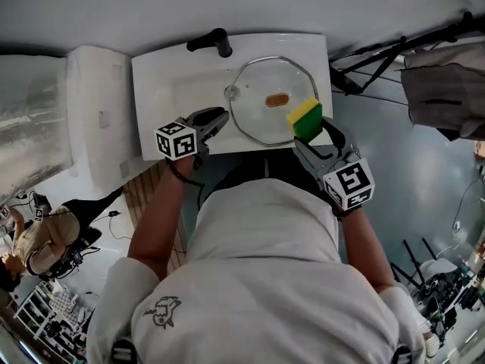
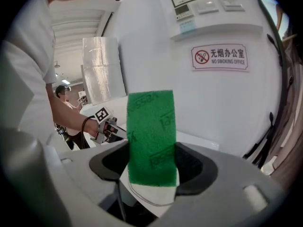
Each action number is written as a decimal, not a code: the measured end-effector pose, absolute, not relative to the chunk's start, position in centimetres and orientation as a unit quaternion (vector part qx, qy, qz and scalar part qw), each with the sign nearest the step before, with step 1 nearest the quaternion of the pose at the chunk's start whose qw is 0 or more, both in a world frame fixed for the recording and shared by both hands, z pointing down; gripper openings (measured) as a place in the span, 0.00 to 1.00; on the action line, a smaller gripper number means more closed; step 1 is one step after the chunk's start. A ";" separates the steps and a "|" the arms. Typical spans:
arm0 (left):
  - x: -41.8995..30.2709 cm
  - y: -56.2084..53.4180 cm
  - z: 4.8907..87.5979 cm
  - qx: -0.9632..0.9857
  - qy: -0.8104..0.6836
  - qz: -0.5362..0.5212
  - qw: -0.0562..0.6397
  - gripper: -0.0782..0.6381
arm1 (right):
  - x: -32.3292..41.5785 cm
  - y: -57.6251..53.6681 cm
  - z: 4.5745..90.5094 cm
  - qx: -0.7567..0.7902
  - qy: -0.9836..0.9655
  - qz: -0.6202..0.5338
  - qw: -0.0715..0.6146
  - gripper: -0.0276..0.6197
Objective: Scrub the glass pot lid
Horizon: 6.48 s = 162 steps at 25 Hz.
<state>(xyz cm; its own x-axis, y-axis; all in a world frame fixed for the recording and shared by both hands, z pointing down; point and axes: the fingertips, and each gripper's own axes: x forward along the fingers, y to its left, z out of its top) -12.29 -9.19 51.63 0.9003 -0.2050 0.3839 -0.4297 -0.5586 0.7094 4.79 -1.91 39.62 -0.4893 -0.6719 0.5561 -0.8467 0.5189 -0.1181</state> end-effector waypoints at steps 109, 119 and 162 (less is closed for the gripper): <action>-9.0 -9.4 63.9 0.780 -0.070 0.207 0.587 0.27 | 15.1 -5.6 62.6 0.115 -0.725 0.258 0.628 0.49; -9.4 -9.5 64.3 0.780 -0.056 0.197 0.592 0.27 | 15.2 -10.6 61.2 0.160 -0.710 0.307 0.613 0.49; -9.2 -9.9 64.4 0.785 -0.068 0.171 0.591 0.26 | 13.9 -20.0 62.7 0.189 -0.707 0.331 0.596 0.49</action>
